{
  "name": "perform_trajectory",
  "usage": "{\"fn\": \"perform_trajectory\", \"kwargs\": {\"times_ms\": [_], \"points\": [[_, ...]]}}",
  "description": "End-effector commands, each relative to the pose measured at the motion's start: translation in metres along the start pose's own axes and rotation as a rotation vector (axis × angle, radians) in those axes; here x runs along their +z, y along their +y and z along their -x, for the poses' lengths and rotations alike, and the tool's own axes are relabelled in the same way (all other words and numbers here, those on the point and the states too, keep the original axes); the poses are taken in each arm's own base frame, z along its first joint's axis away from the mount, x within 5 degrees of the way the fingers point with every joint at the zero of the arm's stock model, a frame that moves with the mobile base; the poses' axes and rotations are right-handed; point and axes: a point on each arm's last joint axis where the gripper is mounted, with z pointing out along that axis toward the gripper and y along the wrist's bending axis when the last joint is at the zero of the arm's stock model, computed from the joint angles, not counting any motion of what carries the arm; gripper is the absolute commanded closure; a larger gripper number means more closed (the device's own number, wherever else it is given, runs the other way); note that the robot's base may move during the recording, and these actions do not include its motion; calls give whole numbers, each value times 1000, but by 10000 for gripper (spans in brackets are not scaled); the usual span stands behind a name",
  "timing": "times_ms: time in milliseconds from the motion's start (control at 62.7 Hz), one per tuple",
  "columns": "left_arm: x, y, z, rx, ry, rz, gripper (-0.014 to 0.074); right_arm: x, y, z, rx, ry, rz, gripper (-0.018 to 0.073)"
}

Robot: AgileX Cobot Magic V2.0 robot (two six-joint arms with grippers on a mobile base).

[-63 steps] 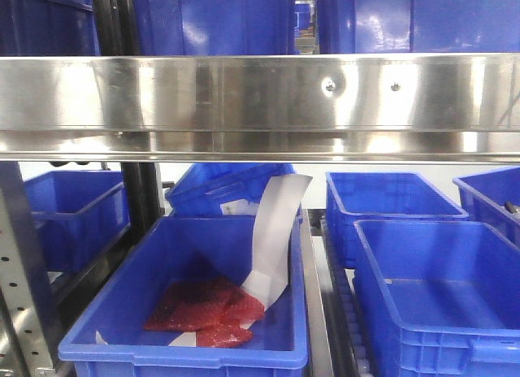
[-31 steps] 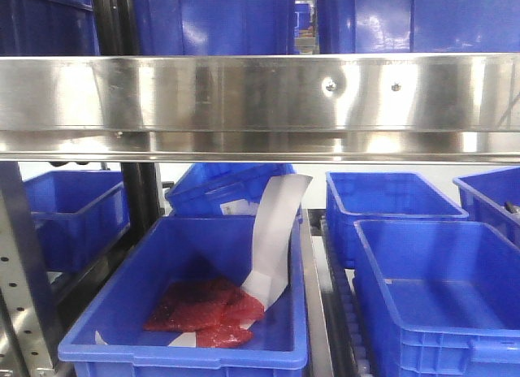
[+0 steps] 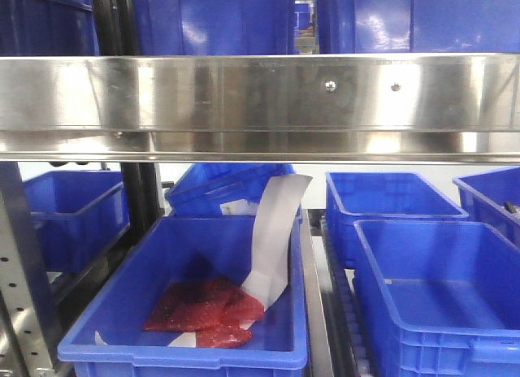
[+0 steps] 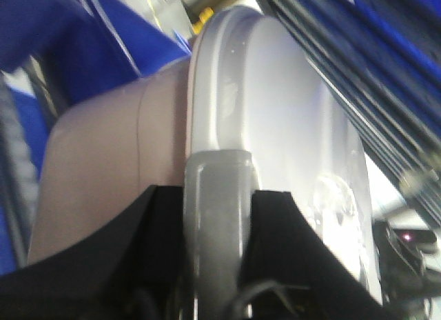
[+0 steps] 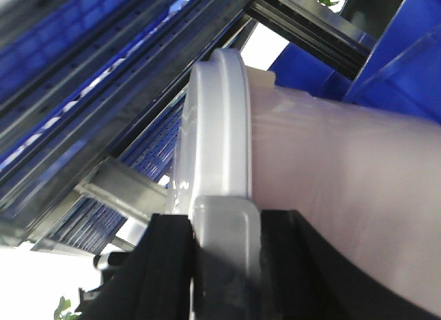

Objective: Grab white bin and place on right shelf

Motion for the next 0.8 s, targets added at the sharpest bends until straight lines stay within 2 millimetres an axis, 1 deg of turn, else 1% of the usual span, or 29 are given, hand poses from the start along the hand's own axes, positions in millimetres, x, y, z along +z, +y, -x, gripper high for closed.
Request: {"fn": "perform_trajectory", "kwargs": {"times_ms": [0, 96, 191, 207, 367, 447, 542, 670, 782], "points": [[-4, -52, -8, 2, 33, -191, 684, 17, 60, -21, 68, 150, 326, 314], [-3, -48, -4, 11, -10, -148, 684, 39, 57, -22, 73, 172, 344, 314], [-2, -44, -1, 30, -37, -102, 684, 52, 54, -23, 74, 186, 358, 314], [-2, -42, -1, 34, -42, -89, 684, 55, 51, -23, 78, 188, 355, 314], [-2, -33, 2, 94, -68, 8, 684, 69, 30, -23, 108, 182, 315, 314], [1, -27, 2, 89, -67, 22, 684, 75, 16, -23, 126, 186, 295, 314], [8, -15, 2, 65, -50, 32, 684, 81, 3, -24, 135, 189, 275, 314], [19, 8, -1, 13, -7, 33, 684, 88, -14, -26, 152, 196, 250, 314], [26, 23, -4, -16, 22, 42, 684, 92, -23, -28, 165, 201, 237, 314]]}}
